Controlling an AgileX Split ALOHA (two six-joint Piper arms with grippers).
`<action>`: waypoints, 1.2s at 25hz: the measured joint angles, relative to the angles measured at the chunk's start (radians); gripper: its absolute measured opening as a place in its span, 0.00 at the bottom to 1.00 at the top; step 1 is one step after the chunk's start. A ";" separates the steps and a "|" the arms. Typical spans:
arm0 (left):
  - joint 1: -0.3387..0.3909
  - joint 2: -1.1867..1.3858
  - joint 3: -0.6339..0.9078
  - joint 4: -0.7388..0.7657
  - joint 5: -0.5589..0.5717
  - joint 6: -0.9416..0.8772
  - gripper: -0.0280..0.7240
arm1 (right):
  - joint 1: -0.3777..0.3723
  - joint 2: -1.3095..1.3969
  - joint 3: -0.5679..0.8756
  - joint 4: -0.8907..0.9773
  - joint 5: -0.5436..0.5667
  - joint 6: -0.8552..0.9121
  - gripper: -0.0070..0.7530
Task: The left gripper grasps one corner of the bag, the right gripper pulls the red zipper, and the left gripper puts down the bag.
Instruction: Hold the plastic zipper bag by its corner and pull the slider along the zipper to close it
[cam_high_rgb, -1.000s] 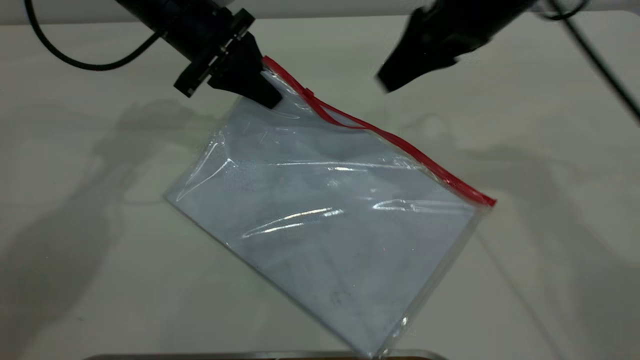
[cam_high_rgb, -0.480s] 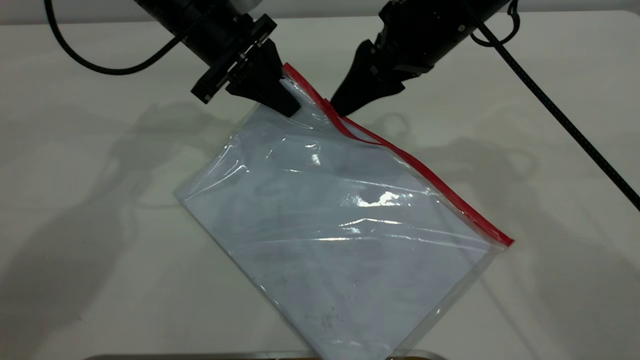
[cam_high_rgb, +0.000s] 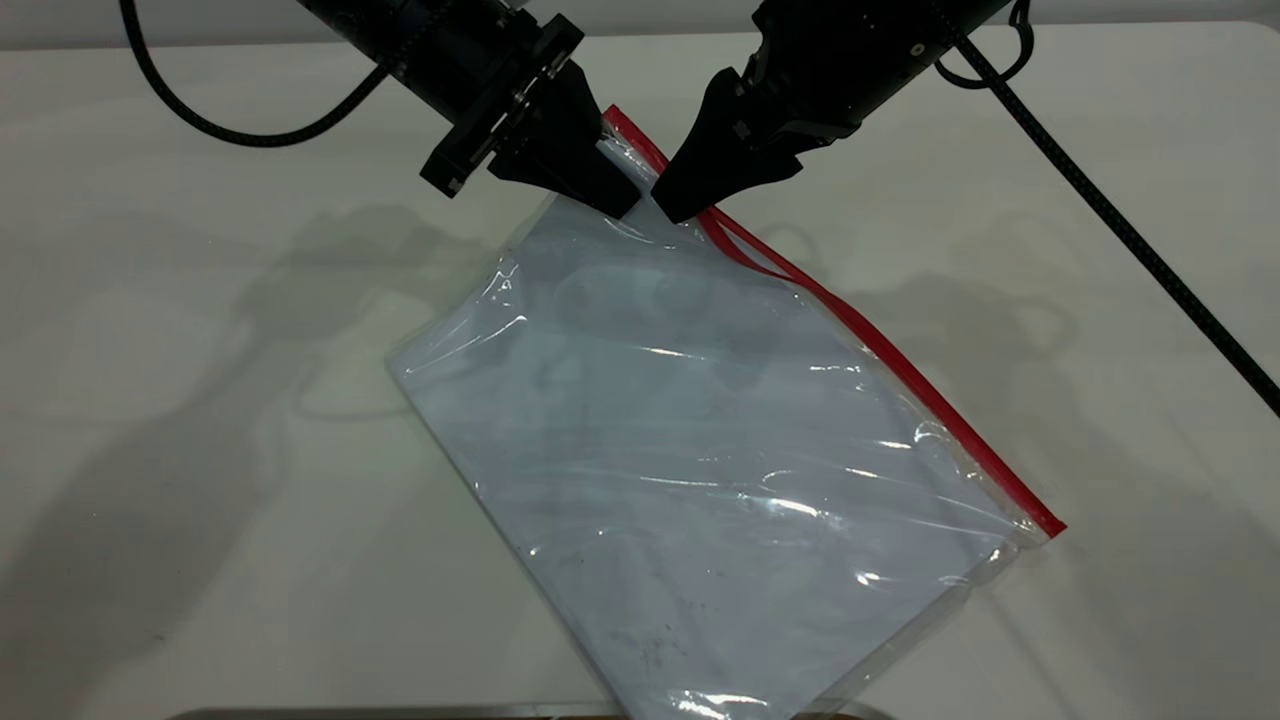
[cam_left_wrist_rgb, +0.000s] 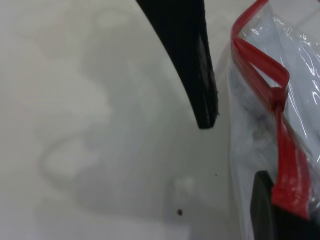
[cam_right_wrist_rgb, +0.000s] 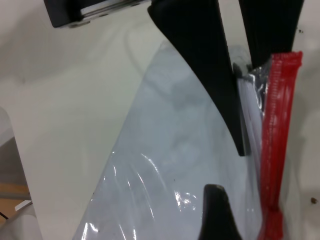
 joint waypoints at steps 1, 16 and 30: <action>-0.001 0.000 0.000 -0.002 0.000 0.000 0.11 | 0.000 0.000 0.000 0.000 0.000 0.000 0.70; -0.004 0.000 0.000 -0.006 0.000 0.000 0.11 | 0.000 0.000 0.000 -0.019 0.000 0.000 0.11; 0.021 0.000 0.000 -0.052 0.005 0.000 0.11 | 0.000 0.000 -0.010 -0.271 -0.002 0.232 0.09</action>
